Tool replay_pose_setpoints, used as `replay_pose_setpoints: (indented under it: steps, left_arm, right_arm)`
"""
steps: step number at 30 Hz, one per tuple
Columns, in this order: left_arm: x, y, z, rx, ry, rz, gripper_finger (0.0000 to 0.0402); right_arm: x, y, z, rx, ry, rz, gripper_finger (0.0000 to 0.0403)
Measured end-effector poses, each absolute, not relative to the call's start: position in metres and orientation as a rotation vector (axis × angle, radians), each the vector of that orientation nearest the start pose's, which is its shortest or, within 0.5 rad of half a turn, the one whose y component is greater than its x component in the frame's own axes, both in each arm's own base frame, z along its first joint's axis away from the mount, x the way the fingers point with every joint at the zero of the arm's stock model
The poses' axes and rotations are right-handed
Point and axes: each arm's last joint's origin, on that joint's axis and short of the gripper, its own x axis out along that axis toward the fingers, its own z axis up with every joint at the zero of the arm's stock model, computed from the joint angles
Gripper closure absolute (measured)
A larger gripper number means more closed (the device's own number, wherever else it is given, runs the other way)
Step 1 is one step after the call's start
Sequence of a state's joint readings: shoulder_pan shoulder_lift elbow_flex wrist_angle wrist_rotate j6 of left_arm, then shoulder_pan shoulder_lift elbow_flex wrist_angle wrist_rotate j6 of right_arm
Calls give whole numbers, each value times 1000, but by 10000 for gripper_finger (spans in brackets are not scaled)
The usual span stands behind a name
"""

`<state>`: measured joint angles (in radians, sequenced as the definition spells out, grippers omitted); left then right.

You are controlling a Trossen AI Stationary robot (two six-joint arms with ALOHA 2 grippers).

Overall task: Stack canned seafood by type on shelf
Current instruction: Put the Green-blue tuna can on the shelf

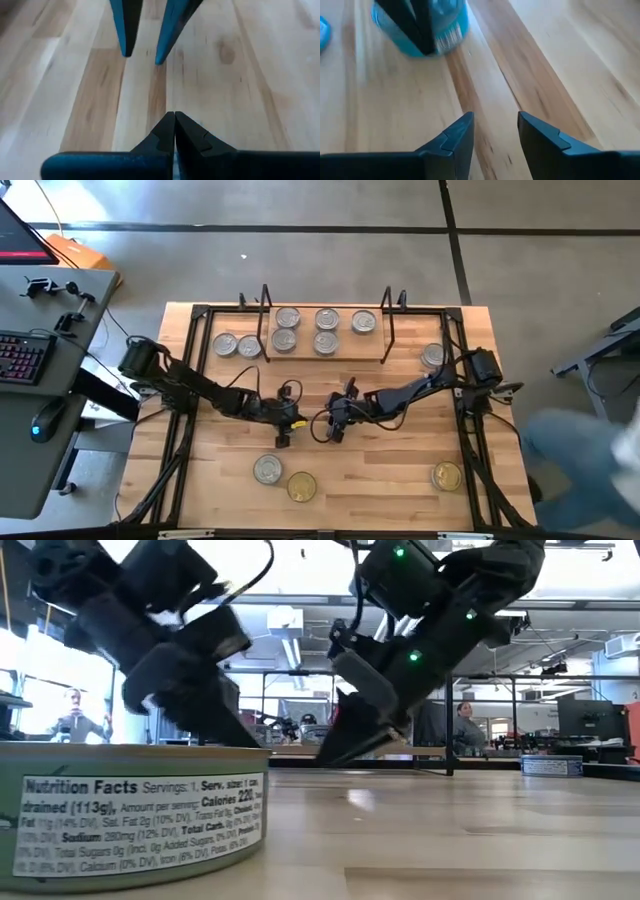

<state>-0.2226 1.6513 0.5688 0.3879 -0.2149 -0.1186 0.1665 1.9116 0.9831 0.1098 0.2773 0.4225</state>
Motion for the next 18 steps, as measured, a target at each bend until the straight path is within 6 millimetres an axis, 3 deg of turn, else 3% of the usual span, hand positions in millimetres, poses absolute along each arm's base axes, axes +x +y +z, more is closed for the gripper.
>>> replay_pose_setpoints:
  steps: [13,18]
  left_arm:
    - [280,-57,115,28,670,35,398]
    - [280,-60,128,10,624,30,398]
  right_arm:
    - [364,55,119,220,746,-237,259]
    - [366,56,118,175,734,-206,259]
